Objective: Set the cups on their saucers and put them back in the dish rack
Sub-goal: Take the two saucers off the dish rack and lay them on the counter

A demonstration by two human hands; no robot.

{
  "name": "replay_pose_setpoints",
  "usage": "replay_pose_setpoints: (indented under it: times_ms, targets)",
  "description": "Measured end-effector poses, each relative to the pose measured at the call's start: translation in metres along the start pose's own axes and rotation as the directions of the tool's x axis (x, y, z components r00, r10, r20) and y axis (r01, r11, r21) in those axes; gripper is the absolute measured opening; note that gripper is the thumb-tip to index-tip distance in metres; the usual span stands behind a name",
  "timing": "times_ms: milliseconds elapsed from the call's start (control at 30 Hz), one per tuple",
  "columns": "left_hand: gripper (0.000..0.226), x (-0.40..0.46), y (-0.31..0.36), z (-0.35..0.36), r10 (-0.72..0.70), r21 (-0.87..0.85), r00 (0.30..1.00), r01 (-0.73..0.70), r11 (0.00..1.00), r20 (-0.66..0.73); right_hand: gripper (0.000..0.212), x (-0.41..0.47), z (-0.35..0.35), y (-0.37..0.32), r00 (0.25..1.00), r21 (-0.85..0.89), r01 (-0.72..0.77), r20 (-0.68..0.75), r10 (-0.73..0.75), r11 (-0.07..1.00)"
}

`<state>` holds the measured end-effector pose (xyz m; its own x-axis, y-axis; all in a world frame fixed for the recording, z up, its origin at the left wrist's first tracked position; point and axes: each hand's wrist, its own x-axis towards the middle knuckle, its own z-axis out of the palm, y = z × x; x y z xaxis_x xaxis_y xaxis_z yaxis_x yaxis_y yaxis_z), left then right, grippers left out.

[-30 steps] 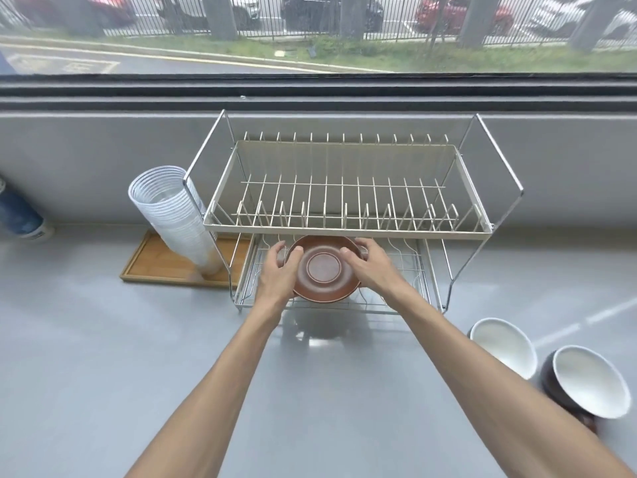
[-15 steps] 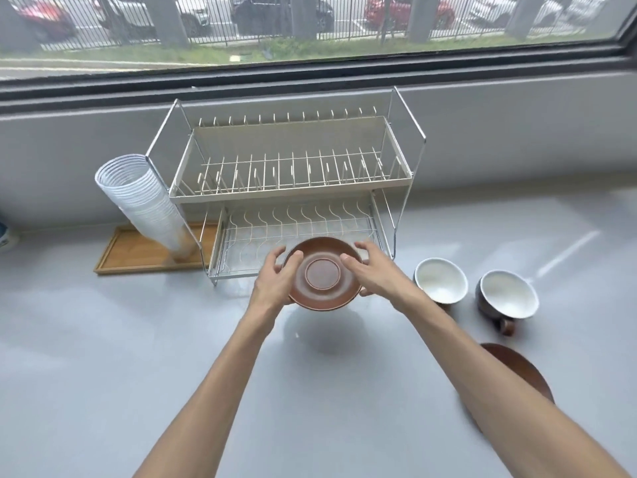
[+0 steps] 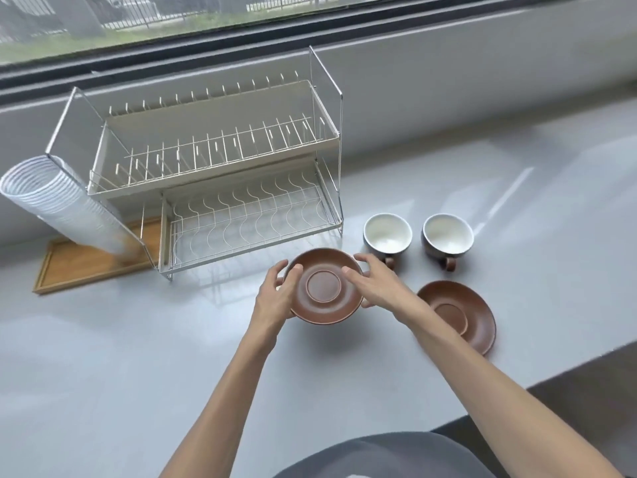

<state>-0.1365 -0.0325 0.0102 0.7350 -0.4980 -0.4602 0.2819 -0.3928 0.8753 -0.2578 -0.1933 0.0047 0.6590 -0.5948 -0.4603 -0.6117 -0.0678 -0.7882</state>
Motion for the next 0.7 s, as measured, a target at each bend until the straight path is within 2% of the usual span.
replay_pose_setpoints:
  times_ms: [433,700]
  targets:
    - [0.046,-0.017,-0.029,0.06,-0.178,-0.065,0.983,0.175,0.982,-0.041,0.081,-0.024,-0.021,0.066,0.992,0.036,-0.129,-0.01,0.13,0.991]
    - [0.039,-0.021,-0.038,0.076,-0.236,-0.088,0.97,0.23,0.969,-0.064,0.061,-0.029,-0.021,0.088,0.989,0.082,-0.148,-0.017,0.15,0.986]
